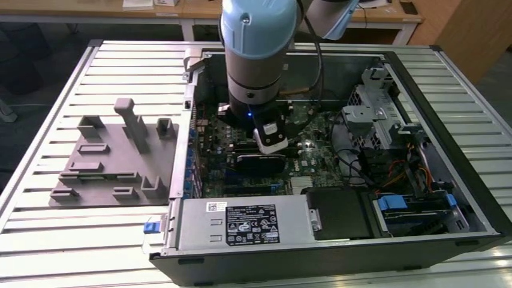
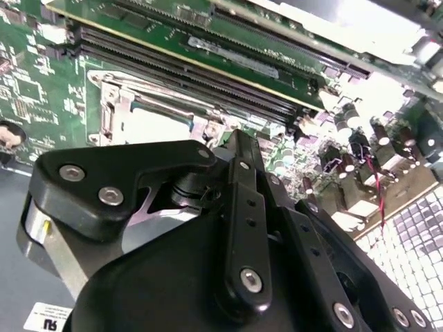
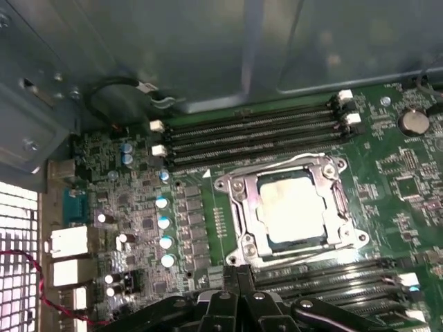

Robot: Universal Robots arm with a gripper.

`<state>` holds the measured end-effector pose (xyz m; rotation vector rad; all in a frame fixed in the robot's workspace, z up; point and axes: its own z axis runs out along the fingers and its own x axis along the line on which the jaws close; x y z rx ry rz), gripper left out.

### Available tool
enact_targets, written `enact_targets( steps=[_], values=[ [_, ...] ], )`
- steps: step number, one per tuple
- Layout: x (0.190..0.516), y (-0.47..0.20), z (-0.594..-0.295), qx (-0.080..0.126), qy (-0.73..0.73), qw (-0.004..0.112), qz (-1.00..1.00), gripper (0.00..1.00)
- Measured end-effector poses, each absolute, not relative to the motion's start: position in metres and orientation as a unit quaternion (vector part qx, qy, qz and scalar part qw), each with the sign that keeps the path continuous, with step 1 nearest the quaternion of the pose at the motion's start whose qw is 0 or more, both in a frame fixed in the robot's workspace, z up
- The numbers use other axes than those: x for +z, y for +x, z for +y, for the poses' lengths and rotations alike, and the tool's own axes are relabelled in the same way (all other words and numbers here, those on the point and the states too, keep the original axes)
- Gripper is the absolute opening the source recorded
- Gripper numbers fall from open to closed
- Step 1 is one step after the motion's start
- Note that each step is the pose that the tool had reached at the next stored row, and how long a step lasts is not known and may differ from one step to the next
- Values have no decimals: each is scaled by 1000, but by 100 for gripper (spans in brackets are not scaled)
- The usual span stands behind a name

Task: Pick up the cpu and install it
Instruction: 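Install the second cpu locking lever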

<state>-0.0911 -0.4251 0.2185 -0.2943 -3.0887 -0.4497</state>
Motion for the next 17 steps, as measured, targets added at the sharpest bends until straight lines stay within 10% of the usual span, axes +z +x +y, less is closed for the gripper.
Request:
enact_targets(
  steps=[17],
  values=[
    [218,-74,-400,-105,-99,-1,-990,11]
  ],
)
